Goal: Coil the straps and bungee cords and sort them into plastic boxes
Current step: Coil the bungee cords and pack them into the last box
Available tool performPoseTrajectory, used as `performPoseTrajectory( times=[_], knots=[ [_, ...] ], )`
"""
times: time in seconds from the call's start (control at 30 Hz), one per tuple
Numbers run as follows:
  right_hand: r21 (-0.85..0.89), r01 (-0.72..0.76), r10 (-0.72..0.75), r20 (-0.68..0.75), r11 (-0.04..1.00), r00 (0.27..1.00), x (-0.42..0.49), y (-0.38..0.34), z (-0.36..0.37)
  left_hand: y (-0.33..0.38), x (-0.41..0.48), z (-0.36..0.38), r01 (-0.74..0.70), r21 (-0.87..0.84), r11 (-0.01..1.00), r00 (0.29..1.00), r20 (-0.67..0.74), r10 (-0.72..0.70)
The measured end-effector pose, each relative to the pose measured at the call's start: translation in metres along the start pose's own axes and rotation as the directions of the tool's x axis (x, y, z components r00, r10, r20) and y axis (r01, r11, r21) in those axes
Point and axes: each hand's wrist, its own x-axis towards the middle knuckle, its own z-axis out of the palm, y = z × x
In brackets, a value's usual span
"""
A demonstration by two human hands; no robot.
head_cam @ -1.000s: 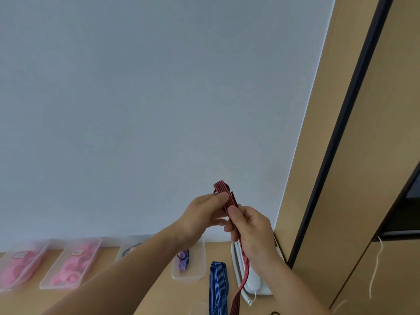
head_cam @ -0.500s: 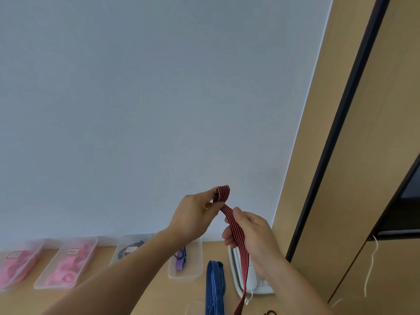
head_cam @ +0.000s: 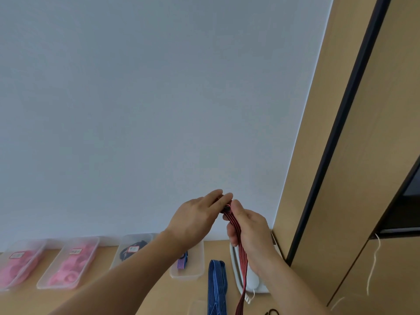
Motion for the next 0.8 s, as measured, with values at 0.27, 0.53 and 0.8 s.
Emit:
performPoseTrajectory(
  times=[0.27, 0.53, 0.8],
  knots=[
    [0.027, 0.072, -0.071, -0.019, 0.997, 0.997, 0.000, 0.005, 0.000, -0.003, 0.012, -0.010, 0.754, -0.618, 0.223, 0.628, 0.578, -0.520],
    [-0.033, 0.107, -0.108, -0.022, 0.994, 0.994, 0.001, 0.013, 0.001, 0.006, 0.020, -0.022, 0.708, -0.679, -0.195, 0.574, 0.713, -0.403],
    [-0.157, 0.054, -0.052, 0.017, 0.986, 0.998, 0.002, 0.014, -0.004, 0.011, 0.015, -0.021, 0.676, -0.733, -0.074, 0.612, 0.615, -0.497]
  ],
)
